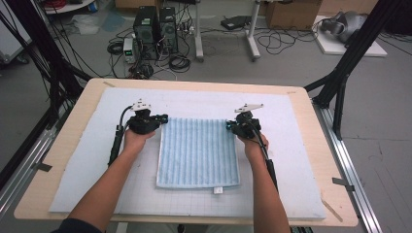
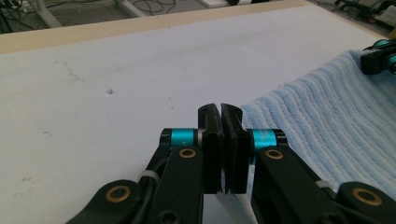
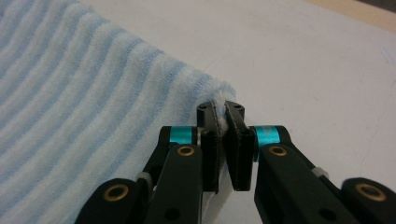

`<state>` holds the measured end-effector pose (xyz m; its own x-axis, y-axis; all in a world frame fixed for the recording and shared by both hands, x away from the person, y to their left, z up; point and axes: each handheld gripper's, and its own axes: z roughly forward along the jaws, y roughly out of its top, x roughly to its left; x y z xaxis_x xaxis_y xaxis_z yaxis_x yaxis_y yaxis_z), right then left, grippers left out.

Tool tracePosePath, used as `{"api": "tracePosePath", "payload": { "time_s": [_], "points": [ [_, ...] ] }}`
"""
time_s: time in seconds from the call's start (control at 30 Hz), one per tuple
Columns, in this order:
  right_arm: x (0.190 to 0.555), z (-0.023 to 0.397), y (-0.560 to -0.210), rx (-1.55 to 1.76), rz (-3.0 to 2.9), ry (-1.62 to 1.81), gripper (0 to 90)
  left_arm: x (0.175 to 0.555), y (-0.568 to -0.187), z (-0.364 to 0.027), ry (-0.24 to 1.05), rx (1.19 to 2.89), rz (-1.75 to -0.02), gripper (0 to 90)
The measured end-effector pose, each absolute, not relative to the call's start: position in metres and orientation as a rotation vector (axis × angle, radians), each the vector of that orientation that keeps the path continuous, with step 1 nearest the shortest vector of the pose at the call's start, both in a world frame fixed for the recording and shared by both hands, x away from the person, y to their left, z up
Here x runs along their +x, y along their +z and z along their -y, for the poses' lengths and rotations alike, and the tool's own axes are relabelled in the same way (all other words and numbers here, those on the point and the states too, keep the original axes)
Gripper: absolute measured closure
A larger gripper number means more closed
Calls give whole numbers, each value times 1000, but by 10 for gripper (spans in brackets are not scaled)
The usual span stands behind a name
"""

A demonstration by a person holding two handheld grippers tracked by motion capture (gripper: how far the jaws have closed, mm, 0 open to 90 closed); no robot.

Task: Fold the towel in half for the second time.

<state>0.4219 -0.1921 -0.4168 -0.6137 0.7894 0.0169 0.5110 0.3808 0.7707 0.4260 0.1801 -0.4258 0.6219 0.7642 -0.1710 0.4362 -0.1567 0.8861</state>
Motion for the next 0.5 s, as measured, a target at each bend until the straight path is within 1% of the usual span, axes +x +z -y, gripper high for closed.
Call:
{"api": "tracePosePath", "payload": {
  "time_s": [0.1, 0.23, 0.5],
  "points": [
    [414, 193, -412, 1117, -2268, 1127, 844, 421, -420, -182, 375, 1759, -950, 867],
    [399, 199, -407, 1118, -2222, 1183, 844, 408, -411, -182, 391, 1728, -914, 866],
    [366, 208, -398, 1098, -2150, 1281, 843, 372, -400, -182, 393, 1720, -849, 866]
  ]
}}
